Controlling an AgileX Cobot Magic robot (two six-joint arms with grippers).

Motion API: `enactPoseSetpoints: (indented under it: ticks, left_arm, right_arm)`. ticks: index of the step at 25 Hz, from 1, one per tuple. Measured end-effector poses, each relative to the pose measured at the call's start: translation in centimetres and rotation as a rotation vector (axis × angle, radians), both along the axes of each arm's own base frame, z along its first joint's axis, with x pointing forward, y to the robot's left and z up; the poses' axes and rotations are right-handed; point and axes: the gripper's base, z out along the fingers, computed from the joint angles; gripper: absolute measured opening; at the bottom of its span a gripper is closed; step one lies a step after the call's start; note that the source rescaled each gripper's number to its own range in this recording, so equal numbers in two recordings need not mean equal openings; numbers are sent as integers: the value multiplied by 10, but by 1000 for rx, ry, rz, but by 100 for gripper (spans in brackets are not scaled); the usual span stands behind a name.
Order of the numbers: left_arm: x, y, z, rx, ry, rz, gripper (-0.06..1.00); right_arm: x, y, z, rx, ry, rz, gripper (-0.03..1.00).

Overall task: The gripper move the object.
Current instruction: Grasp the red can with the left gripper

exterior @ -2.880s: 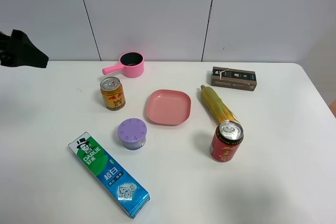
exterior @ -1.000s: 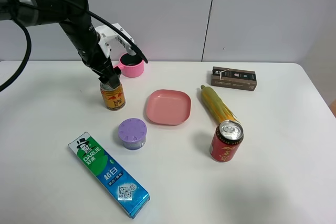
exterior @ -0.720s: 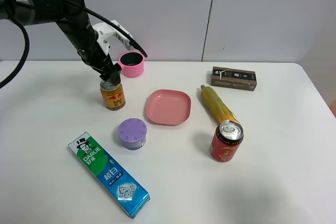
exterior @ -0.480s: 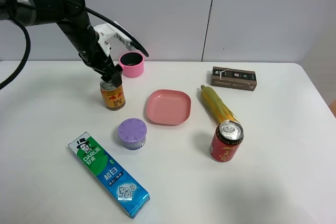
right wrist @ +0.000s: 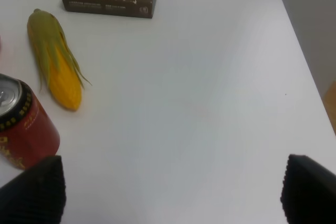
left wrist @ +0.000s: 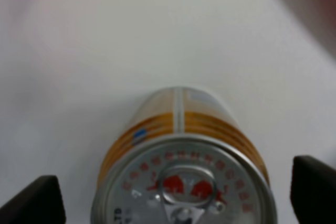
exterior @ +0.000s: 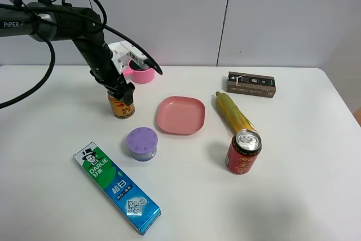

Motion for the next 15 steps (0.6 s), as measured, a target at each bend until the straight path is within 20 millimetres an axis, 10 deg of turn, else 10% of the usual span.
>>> enactPoseSetpoints:
  ticks: [6, 11, 15]
  left_arm:
    - [1, -1, -19, 10, 37, 7, 87]
    - [2, -1, -19, 8, 37, 12, 0]
    - [2, -1, -19, 7, 38, 15, 1]
  right_arm:
    - [0, 0, 0, 0, 0, 0, 100]
    - [0, 0, 0, 0, 0, 0, 100]
    - [0, 0, 0, 0, 0, 0, 100]
